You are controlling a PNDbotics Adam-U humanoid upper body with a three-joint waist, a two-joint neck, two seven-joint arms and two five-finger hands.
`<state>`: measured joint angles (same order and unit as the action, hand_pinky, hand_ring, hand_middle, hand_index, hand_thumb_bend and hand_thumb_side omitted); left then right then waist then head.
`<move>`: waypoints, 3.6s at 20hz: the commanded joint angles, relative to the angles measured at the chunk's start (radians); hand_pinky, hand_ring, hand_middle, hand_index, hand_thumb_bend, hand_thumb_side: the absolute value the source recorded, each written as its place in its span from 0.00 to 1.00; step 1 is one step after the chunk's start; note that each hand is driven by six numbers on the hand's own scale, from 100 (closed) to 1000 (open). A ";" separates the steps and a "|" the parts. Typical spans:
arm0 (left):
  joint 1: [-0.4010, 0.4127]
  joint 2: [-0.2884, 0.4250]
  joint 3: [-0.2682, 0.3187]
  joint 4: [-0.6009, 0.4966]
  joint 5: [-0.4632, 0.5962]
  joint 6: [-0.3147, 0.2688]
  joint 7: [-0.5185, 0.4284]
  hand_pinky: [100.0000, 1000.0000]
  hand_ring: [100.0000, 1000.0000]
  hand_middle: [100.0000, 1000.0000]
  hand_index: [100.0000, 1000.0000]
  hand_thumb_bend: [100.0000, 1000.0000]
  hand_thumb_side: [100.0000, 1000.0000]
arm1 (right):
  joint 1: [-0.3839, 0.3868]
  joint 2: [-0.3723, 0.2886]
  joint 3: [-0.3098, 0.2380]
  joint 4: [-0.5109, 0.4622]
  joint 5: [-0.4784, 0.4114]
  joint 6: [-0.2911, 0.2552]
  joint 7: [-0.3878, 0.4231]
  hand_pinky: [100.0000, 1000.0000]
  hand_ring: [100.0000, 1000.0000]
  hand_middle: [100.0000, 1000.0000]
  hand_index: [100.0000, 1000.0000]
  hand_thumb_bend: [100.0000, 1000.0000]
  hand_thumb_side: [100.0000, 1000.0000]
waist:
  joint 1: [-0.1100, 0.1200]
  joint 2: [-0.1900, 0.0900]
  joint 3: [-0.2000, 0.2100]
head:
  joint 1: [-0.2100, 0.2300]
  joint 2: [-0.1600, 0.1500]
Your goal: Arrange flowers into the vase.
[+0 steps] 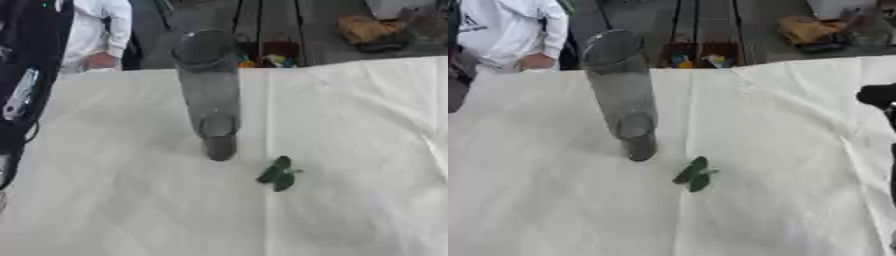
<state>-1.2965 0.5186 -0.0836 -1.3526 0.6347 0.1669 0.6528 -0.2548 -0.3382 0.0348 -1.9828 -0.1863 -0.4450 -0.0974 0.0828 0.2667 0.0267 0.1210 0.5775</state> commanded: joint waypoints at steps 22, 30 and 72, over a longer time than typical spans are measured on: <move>-0.002 -0.011 -0.033 -0.021 -0.031 0.019 -0.010 0.00 0.00 0.00 0.00 0.00 0.82 | -0.018 -0.008 0.002 -0.017 -0.006 0.023 -0.002 0.72 0.68 0.57 0.72 0.00 1.00 | 0.010 0.013 -0.033 | 0.016 -0.040; 0.009 -0.014 -0.041 -0.019 -0.044 0.031 -0.005 0.00 0.00 0.00 0.00 0.00 0.82 | -0.019 -0.005 0.001 -0.017 -0.003 0.026 -0.005 0.72 0.68 0.57 0.72 0.00 1.00 | 0.012 0.021 -0.035 | 0.018 -0.043; 0.067 -0.033 -0.071 0.005 -0.134 0.019 -0.047 0.00 0.00 0.00 0.00 0.00 0.82 | -0.042 0.009 0.002 -0.017 0.010 0.029 -0.001 0.73 0.69 0.56 0.73 0.00 1.00 | 0.008 0.070 -0.064 | 0.034 -0.091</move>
<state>-1.2132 0.4664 -0.1567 -1.3396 0.5094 0.1866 0.6123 -0.2847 -0.3211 0.0380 -1.9828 -0.1801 -0.4165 -0.1006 0.0960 0.3566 -0.0379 0.1530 0.4967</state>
